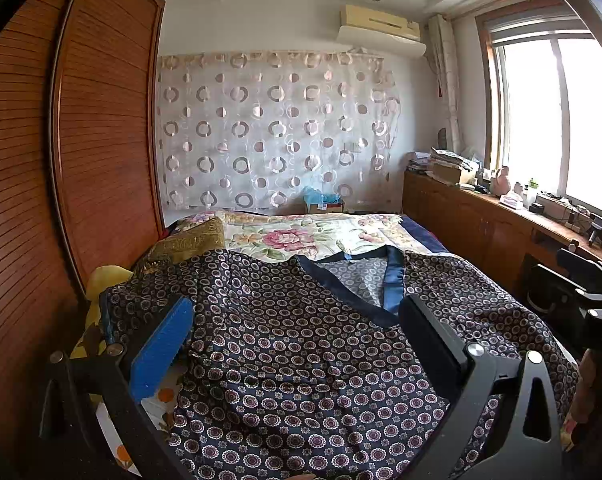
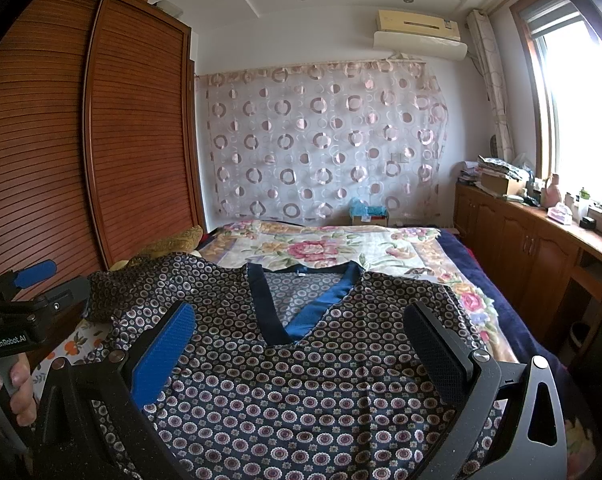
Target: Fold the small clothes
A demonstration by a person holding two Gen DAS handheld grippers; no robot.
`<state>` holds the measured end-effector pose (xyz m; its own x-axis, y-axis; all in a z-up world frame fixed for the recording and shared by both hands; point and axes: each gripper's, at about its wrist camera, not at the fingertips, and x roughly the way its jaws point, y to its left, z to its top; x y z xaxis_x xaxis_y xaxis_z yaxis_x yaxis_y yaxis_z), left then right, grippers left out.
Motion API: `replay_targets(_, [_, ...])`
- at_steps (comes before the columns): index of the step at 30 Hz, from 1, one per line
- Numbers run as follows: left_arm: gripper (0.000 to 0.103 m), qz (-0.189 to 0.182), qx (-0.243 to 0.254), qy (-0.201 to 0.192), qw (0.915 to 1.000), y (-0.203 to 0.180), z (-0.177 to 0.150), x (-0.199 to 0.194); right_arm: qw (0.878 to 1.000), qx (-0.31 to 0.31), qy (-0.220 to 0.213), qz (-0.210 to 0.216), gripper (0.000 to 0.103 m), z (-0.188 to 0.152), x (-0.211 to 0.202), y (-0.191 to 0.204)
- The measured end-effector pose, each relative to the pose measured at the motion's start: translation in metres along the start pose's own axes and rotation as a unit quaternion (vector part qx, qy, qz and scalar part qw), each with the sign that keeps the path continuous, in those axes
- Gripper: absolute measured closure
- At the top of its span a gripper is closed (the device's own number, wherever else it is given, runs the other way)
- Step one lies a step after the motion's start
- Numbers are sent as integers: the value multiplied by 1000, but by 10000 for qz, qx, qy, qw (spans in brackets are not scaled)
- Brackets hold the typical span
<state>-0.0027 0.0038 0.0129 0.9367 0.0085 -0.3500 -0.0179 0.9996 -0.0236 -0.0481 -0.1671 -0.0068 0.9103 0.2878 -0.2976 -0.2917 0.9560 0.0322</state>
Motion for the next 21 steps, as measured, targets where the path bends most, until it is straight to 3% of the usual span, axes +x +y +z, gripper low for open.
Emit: replay_targets(21, [0,-8,6,-63,10000,-2,-2,0,10000,-10,-18,13,0,0,1,1])
